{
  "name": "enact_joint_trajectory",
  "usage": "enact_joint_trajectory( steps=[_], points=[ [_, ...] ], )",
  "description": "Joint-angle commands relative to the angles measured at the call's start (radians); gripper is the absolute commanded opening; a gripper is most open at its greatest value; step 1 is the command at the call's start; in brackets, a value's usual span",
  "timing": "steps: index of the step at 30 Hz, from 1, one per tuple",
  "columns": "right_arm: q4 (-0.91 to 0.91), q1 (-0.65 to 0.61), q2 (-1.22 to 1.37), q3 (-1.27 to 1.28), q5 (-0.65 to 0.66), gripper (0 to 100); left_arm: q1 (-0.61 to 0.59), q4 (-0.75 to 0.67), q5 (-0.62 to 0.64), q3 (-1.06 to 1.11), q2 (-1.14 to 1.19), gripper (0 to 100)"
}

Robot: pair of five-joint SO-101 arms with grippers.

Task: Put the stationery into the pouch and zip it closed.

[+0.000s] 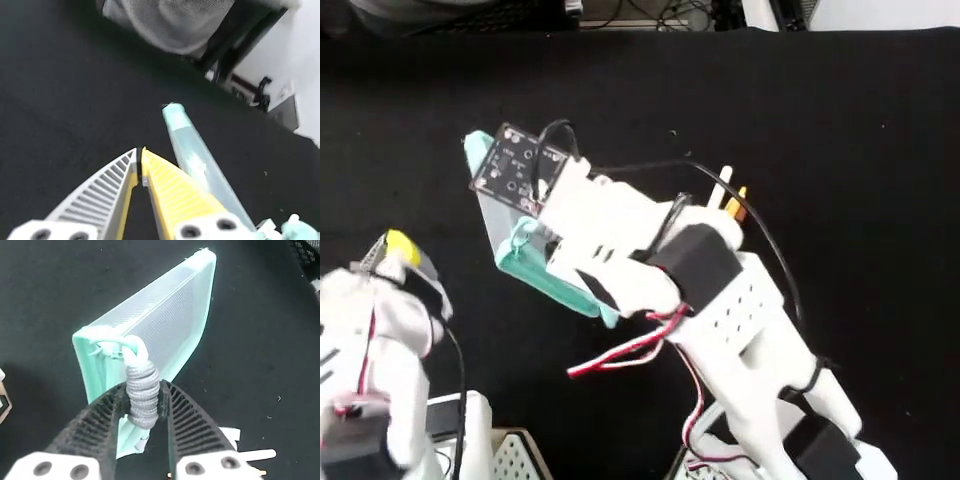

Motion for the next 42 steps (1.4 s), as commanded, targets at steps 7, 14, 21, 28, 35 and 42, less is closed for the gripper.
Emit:
enact_joint_trajectory(
  steps=[7, 14, 21, 28, 35, 42],
  points=[
    [0.002, -0.008, -0.127, -0.01, 0.066, 1.2, 0.024, 0.018, -0.434, 0.048, 0.017, 17],
    [0.003, -0.014, -0.128, -0.018, 0.094, 1.2, 0.025, -0.028, -0.442, 0.045, 0.017, 19],
    [0.049, -0.014, -0.136, -0.018, 0.107, 1.2, 0.245, 0.077, -0.491, -0.025, 0.018, 20],
    [0.072, -0.012, -0.136, -0.015, 0.107, 1.2, 0.372, 0.103, -0.539, -0.024, 0.026, 20],
    [0.072, -0.012, -0.136, -0.012, 0.107, 1.2, 0.372, 0.095, -0.54, -0.019, 0.028, 20],
    [0.072, -0.009, -0.131, -0.012, 0.107, 1.2, 0.374, 0.141, -0.534, -0.047, 0.02, 20]
  ],
)
